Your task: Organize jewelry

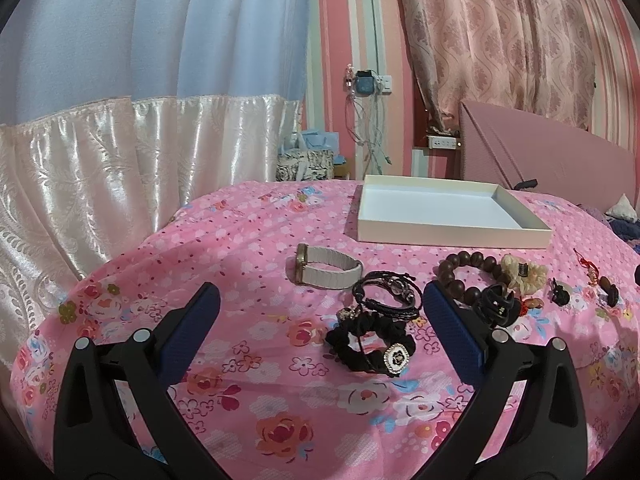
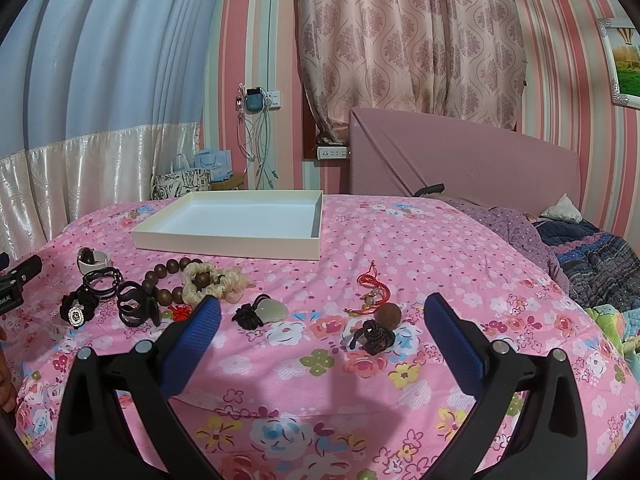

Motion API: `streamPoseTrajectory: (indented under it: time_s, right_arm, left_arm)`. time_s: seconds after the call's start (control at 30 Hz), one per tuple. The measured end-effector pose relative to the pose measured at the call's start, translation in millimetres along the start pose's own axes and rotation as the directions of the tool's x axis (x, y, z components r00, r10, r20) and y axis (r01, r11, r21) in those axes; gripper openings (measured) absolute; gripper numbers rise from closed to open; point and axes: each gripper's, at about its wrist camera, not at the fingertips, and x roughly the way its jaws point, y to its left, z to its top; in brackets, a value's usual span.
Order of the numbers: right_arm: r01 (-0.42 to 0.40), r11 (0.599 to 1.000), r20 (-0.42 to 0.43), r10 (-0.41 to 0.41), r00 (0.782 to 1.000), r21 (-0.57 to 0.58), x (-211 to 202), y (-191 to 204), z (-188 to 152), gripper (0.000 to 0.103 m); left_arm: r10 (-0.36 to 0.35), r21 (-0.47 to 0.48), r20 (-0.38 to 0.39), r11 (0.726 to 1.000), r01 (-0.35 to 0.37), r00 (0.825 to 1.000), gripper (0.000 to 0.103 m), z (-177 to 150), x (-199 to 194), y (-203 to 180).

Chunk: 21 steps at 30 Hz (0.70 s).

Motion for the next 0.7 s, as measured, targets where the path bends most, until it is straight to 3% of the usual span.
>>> streamPoseTrajectory:
  time_s: [0.43, 0.7]
  right_arm:
    - [0.000, 1.000, 0.000, 0.000, 1.000, 0.001, 0, 0, 0, 0.101]
    - [0.000, 1.000, 0.001, 0.000, 1.000, 0.003, 1, 1, -1, 0.101]
  left_arm:
    - [-0.042, 0.048, -0.066, 0.998, 0.045, 0.997, 0.100, 1, 12, -11]
    - [-0.042, 0.026, -0.069, 0.999, 0.044, 0.997, 0.100, 1, 14, -9]
